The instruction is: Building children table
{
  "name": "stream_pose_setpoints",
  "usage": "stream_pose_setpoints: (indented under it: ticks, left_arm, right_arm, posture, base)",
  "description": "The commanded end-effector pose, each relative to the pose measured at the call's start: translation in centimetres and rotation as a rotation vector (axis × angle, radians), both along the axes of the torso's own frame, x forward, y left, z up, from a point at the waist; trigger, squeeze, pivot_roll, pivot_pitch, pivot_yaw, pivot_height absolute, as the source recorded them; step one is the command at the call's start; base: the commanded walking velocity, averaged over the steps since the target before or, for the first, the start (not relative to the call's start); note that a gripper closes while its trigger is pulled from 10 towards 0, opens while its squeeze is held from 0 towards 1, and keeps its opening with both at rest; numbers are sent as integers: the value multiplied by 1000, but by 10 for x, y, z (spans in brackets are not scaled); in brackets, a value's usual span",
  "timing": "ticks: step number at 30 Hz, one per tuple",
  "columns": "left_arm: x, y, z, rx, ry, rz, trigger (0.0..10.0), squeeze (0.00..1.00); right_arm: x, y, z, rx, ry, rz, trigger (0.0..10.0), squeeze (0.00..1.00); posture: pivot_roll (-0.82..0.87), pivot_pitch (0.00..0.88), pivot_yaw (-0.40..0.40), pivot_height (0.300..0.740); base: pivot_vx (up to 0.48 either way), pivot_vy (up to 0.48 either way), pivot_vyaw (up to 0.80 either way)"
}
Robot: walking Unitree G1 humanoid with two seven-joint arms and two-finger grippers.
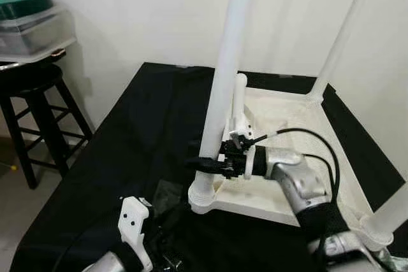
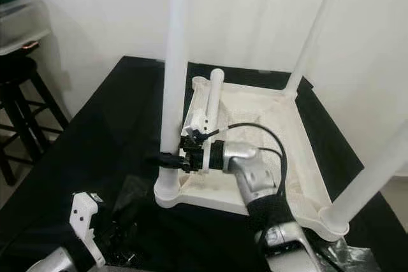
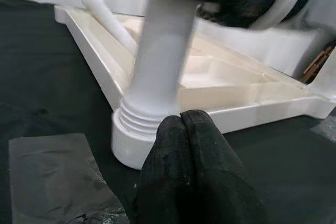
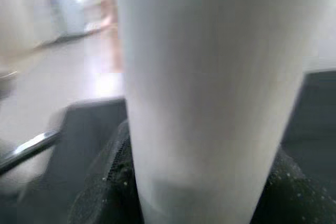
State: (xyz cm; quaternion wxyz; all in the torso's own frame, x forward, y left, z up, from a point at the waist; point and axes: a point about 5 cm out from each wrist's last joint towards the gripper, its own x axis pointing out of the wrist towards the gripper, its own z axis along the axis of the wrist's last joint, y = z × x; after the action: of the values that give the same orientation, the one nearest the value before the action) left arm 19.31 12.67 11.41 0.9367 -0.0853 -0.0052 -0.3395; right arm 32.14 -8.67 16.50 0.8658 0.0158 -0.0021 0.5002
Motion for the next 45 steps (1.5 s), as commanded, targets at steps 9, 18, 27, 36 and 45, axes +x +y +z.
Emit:
stream_pose_setpoints:
  ticks: [9,18,27,36,45]
  left_arm:
    - [0,4,2,-2,10,-6,10000,0]
    - [1,6,3,5,4,14,10000,0]
    - [4,4,2,-1,7,9,10000,0]
    - [4,3,1,2,7,12,10000,0]
    - [4,4,-1,6,9,17,10000,0]
  right_arm:
    - [-28,15,-41,19,149,-388,0,0]
    - [-30,23,-45,4,201,-345,10000,973]
    - [-29,23,-2,-9,-12,148,10000,949]
    - [-9,4,7,-110,-17,309,10000,0]
    - [12,-9,11,-107,70,402,0,0]
  posture:
    - [33,2,-46,740]
    - [56,0,-55,740]
    - [64,0,-50,740]
    - [84,0,-66,740]
    - [95,0,-70,740]
  base:
    - [0,0,0]
    - [0,0,0]
    - [0,0,0]
    - [0,0,0]
    - [0,0,0]
